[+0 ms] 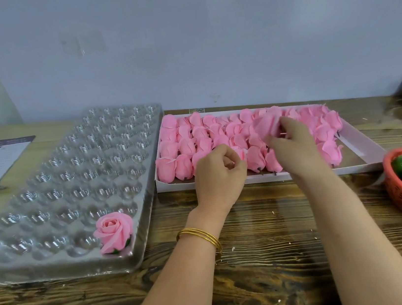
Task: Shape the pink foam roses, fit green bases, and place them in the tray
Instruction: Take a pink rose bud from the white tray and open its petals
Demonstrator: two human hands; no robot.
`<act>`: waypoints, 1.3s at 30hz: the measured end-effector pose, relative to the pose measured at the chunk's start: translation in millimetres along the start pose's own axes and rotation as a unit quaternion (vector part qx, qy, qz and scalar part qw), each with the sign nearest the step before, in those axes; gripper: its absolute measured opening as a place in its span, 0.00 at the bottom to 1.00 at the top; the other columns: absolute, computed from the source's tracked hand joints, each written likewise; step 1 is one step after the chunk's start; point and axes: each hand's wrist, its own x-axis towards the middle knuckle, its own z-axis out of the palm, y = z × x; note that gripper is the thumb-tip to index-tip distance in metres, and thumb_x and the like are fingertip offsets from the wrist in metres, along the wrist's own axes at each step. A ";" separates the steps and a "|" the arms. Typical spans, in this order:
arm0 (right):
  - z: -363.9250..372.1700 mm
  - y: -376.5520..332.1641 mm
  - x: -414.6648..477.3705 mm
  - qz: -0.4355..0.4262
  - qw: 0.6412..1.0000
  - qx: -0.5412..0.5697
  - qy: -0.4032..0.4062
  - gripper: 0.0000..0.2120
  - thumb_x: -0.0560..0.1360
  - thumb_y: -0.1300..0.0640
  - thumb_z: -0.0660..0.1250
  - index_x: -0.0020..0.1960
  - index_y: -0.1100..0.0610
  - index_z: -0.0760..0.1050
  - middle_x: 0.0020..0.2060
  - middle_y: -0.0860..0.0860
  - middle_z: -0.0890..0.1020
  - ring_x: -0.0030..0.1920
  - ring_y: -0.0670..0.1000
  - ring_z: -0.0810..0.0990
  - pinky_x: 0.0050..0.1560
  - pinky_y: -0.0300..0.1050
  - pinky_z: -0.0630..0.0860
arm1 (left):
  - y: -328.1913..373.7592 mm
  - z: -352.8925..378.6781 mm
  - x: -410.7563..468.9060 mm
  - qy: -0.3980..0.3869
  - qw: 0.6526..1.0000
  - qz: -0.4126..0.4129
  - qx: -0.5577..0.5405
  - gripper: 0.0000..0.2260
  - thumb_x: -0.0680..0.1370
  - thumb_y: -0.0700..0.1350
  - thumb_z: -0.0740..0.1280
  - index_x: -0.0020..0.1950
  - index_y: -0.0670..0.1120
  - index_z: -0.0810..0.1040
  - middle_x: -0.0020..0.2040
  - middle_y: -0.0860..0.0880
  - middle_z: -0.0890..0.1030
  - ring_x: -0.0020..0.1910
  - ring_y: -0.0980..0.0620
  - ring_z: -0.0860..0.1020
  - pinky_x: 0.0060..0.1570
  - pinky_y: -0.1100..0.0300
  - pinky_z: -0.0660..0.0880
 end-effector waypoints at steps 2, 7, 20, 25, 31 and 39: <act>11.3 -3.0 -6.8 -0.017 0.999 0.009 -0.036 0.06 0.76 0.70 0.59 0.41 0.64 0.68 0.34 0.61 0.67 0.36 0.51 0.65 0.38 0.48 0.65 | 2.2 -1.2 -0.1 0.010 0.999 0.007 -0.037 0.10 0.74 0.41 0.68 0.37 0.55 0.73 0.29 0.58 0.73 0.32 0.63 0.74 0.32 0.73 0.67; 29.5 -7.3 -12.9 -0.038 0.996 0.031 -0.079 0.08 0.78 0.66 0.62 0.57 0.68 0.72 0.50 0.61 0.77 0.53 0.60 0.76 0.59 0.58 0.74 | 6.0 -3.9 0.9 0.040 0.994 0.011 -0.097 0.03 0.71 0.45 0.62 0.40 0.54 0.73 0.33 0.55 0.75 0.32 0.61 0.74 0.33 0.70 0.69; 38.9 -1.5 -15.6 -0.012 0.994 0.071 -0.078 0.20 0.80 0.64 0.63 0.71 0.64 0.68 0.66 0.62 0.75 0.67 0.61 0.73 0.67 0.61 0.71 | -5.7 -1.2 3.4 0.035 0.999 0.032 -0.001 0.12 0.77 0.32 0.60 0.37 0.45 0.71 0.30 0.55 0.71 0.31 0.61 0.71 0.31 0.71 0.66; 39.1 1.0 -16.6 -0.005 0.993 0.070 -0.089 0.21 0.80 0.64 0.63 0.72 0.65 0.67 0.67 0.62 0.73 0.68 0.60 0.72 0.68 0.61 0.70 | -5.8 -3.4 5.1 0.052 0.998 0.025 -0.019 0.10 0.77 0.35 0.59 0.39 0.45 0.72 0.33 0.52 0.74 0.33 0.58 0.72 0.33 0.69 0.66; 42.0 -1.6 -22.0 -0.030 0.990 0.076 -0.114 0.18 0.80 0.63 0.63 0.70 0.60 0.71 0.64 0.57 0.77 0.66 0.56 0.75 0.66 0.59 0.72 | -1.7 -4.5 2.7 0.070 0.993 0.007 -0.091 0.13 0.78 0.58 0.55 0.43 0.50 0.70 0.36 0.55 0.74 0.35 0.61 0.73 0.35 0.70 0.67; 43.5 3.1 -24.7 -0.030 0.989 0.095 -0.112 0.14 0.77 0.72 0.59 0.60 0.64 0.74 0.60 0.63 0.77 0.63 0.60 0.76 0.64 0.60 0.73 | 1.4 -6.7 3.5 0.021 0.995 -0.024 -0.099 0.27 0.70 0.67 0.63 0.49 0.43 0.76 0.46 0.45 0.81 0.48 0.45 0.79 0.49 0.47 0.77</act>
